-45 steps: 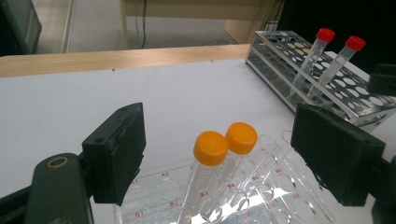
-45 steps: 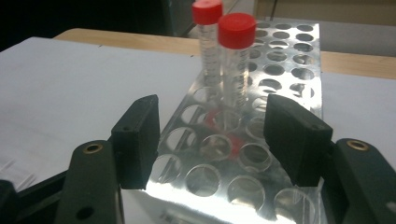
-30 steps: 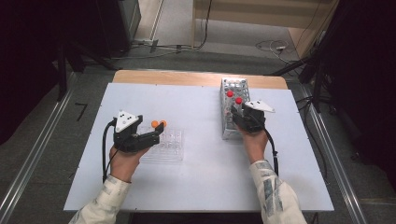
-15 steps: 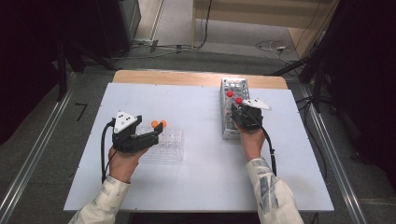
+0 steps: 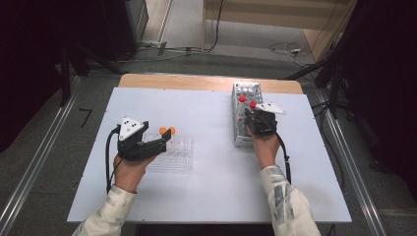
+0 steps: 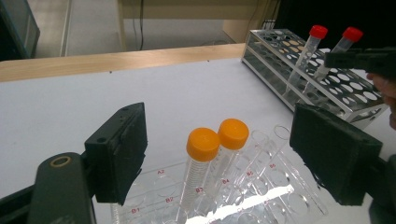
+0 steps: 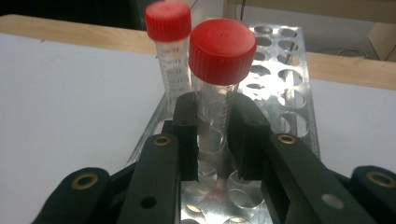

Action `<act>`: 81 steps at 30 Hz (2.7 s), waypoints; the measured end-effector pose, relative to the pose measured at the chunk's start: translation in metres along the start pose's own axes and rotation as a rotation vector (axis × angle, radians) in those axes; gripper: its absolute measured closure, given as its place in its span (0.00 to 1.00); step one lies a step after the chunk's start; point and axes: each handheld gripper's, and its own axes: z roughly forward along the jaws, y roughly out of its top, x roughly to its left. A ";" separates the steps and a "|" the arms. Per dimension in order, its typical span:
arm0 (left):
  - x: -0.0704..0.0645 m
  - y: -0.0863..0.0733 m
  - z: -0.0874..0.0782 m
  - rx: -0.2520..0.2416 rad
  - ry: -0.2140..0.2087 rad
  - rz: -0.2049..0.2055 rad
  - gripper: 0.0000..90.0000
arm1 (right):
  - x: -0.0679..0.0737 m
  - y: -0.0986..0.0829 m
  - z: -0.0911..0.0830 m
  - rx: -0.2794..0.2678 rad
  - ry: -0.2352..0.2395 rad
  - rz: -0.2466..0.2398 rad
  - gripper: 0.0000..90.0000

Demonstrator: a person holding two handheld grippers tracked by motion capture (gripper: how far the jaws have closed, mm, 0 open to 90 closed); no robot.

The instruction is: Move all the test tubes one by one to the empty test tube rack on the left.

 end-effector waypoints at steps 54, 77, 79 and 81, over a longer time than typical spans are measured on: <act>-0.092 -0.002 -0.006 0.004 -0.206 0.169 0.21 | 0.094 -0.034 -0.104 0.036 0.474 -0.309 0.79; -0.106 -0.009 0.011 0.039 -0.322 0.201 0.72 | 0.112 -0.041 -0.110 0.041 0.526 -0.334 0.79; -0.106 -0.010 0.011 0.038 -0.322 0.200 0.73 | 0.112 -0.040 -0.111 0.036 0.526 -0.335 0.79; -0.107 -0.010 0.011 0.034 -0.318 0.206 0.77 | 0.111 -0.040 -0.111 0.039 0.526 -0.332 0.79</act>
